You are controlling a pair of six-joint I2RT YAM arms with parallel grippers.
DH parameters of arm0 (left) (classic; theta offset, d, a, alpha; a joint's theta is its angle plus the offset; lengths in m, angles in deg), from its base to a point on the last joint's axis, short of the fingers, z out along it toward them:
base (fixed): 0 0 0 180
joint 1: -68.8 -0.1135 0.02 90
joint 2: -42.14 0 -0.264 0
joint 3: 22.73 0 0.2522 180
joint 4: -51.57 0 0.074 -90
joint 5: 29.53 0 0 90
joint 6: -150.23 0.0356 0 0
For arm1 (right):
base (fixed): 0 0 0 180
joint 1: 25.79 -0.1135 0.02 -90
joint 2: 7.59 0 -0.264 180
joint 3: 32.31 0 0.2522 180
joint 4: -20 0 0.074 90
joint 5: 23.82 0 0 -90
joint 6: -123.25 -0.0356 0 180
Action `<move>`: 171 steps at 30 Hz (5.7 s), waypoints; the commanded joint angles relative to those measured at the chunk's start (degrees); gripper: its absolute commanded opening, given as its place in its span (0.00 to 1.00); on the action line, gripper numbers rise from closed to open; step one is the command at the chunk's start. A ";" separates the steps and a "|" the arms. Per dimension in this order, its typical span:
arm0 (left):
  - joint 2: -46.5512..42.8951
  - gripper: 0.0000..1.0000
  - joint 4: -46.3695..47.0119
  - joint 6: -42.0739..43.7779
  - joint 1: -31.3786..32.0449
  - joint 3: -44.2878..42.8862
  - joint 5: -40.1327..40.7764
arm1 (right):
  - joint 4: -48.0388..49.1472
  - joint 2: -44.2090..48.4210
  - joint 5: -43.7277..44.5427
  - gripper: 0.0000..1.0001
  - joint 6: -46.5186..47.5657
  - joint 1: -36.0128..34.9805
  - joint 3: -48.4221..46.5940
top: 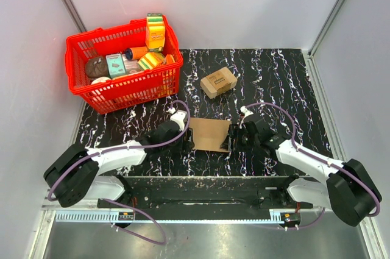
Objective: Fold the paper box
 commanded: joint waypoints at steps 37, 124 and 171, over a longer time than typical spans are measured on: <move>-3.55 0.68 3.63 0.32 0.23 -2.27 -5.85 | 1.39 2.41 -4.31 0.57 -0.32 -0.42 -1.20; 2.51 0.56 6.98 1.98 0.15 -0.86 -4.45 | -9.16 4.18 13.87 0.67 8.55 0.37 -8.92; 7.08 0.60 7.68 2.60 0.15 -2.44 -4.45 | 9.39 -26.24 2.98 0.22 23.23 3.80 -25.63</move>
